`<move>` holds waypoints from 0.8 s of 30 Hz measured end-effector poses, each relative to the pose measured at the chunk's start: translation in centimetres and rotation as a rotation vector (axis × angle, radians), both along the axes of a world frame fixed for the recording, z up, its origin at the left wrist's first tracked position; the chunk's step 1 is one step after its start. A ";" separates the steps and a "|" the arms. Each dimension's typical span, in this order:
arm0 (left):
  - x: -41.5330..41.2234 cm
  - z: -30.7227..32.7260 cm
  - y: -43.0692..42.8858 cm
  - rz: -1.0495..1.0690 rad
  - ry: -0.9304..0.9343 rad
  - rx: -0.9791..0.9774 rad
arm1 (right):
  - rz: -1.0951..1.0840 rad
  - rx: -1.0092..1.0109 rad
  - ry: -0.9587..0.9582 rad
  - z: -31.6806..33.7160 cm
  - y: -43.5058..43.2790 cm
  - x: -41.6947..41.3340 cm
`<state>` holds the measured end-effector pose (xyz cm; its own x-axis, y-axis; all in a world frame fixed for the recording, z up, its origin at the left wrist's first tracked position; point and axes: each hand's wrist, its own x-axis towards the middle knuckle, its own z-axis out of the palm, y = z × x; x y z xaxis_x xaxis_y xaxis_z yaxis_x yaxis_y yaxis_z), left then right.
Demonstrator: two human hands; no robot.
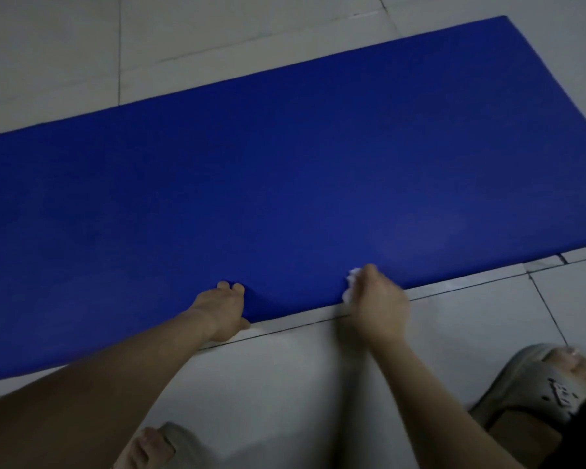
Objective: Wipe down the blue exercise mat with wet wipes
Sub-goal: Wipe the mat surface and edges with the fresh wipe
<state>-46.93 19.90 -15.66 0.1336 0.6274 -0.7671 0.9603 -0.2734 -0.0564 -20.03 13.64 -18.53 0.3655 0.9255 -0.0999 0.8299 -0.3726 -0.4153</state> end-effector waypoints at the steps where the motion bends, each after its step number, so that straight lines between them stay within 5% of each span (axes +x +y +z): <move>1: 0.0 0.0 0.0 -0.002 -0.002 0.001 | -0.085 -0.003 0.030 0.2 -0.1 1.4; 4: -0.1 0.0 -0.1 -0.003 -0.015 -0.002 | -0.152 0.042 0.050 -0.6 0.0 1.3; 8: -0.3 -0.3 -0.1 -0.005 -0.017 0.005 | 0.244 0.123 0.050 -1.7 -1.7 -7.3; 12: -0.4 -0.3 -0.2 -0.027 -0.013 0.005 | 0.352 0.163 0.026 -2.2 -2.4 -8.6; 20: 0.2 1.1 0.7 -0.187 0.037 0.034 | -0.234 0.039 0.045 -1.2 -1.4 3.7; 24: 2.5 0.8 -0.4 -0.216 -0.204 0.208 | -0.303 0.018 0.069 -2.0 -1.1 3.9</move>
<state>-44.45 19.52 -14.89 0.4177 0.7077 -0.5697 0.8786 -0.4743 0.0551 -16.17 12.51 -20.54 0.6177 0.7774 -0.1189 0.6517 -0.5906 -0.4759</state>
